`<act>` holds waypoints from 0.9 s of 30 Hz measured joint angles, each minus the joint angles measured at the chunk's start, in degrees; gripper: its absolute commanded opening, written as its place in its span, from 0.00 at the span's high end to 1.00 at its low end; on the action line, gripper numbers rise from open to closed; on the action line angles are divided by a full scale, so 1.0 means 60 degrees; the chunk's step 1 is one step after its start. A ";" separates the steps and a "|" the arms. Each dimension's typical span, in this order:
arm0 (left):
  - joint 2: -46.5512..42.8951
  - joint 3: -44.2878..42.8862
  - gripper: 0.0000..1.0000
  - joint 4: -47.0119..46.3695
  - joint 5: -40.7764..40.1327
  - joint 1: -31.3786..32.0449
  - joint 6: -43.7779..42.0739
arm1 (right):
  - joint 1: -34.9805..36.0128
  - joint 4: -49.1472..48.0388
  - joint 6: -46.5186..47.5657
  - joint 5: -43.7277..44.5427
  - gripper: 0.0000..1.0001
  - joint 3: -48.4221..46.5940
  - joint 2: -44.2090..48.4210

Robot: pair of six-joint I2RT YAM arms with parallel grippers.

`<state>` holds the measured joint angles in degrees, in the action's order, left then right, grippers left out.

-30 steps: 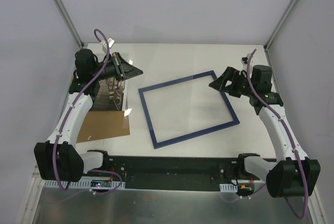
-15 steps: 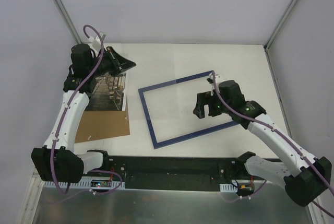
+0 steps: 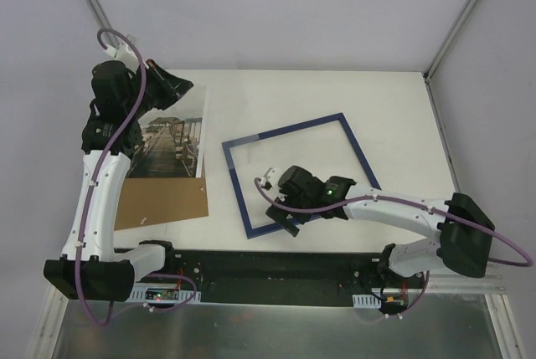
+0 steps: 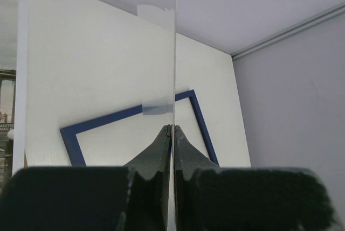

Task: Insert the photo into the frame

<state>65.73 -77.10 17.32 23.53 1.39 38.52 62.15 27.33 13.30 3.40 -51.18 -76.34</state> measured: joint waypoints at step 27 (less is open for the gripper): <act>-0.0361 -0.2095 1.00 0.1297 -0.2943 -0.0062 -0.0878 | 0.1071 -0.0404 0.1147 0.0321 0.62 -0.1064 -0.3330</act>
<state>63.57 -89.67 25.10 5.87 1.02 33.26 68.58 24.91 20.18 5.32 -57.56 -96.31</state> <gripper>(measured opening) 0.003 0.517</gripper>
